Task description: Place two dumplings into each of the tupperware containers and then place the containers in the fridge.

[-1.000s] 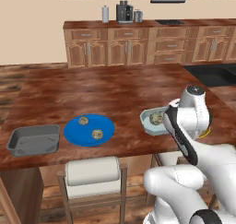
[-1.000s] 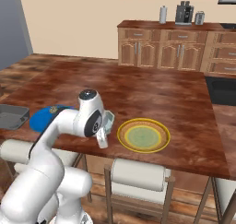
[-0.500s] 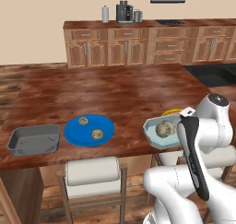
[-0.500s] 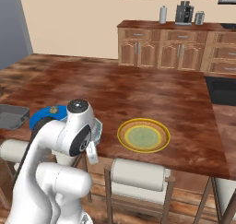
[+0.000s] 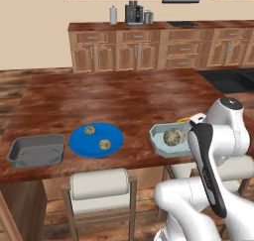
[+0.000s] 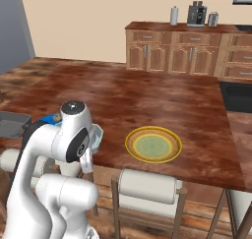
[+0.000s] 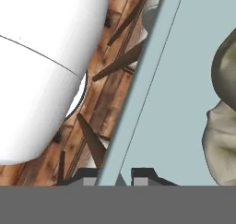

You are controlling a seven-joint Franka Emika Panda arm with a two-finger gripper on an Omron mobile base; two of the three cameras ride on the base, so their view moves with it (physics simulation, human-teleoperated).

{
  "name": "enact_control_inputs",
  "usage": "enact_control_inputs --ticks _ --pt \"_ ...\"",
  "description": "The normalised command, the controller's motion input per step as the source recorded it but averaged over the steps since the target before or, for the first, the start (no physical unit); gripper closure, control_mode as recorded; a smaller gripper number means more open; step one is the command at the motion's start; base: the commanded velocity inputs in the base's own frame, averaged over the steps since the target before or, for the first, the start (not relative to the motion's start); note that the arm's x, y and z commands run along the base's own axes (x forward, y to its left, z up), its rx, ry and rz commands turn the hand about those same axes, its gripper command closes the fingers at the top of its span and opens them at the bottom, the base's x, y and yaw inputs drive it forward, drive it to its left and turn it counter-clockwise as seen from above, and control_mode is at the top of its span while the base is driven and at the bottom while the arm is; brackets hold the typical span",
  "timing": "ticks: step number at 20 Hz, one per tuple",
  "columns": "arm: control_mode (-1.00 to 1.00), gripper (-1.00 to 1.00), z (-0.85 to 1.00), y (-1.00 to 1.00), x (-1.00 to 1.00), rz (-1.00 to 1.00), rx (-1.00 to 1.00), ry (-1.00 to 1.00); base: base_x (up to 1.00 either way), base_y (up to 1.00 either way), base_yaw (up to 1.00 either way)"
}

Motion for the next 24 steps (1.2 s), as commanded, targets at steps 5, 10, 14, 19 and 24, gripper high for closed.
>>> enact_control_inputs --ticks 5,10,14,19,24 --pt "1.00 1.00 0.00 0.00 -0.11 -0.03 0.04 -0.02 -0.45 -0.02 -0.01" --pt "1.00 1.00 0.00 0.00 0.00 0.00 0.00 0.00 -0.83 0.05 0.03" --pt "1.00 1.00 0.00 0.00 0.00 0.00 0.00 0.00 -0.52 0.44 0.30" --pt "1.00 1.00 0.00 0.00 0.00 0.00 0.00 0.00 -0.30 0.71 0.41" --pt "1.00 1.00 0.00 0.00 0.00 0.00 0.00 0.00 -0.17 0.89 0.39"
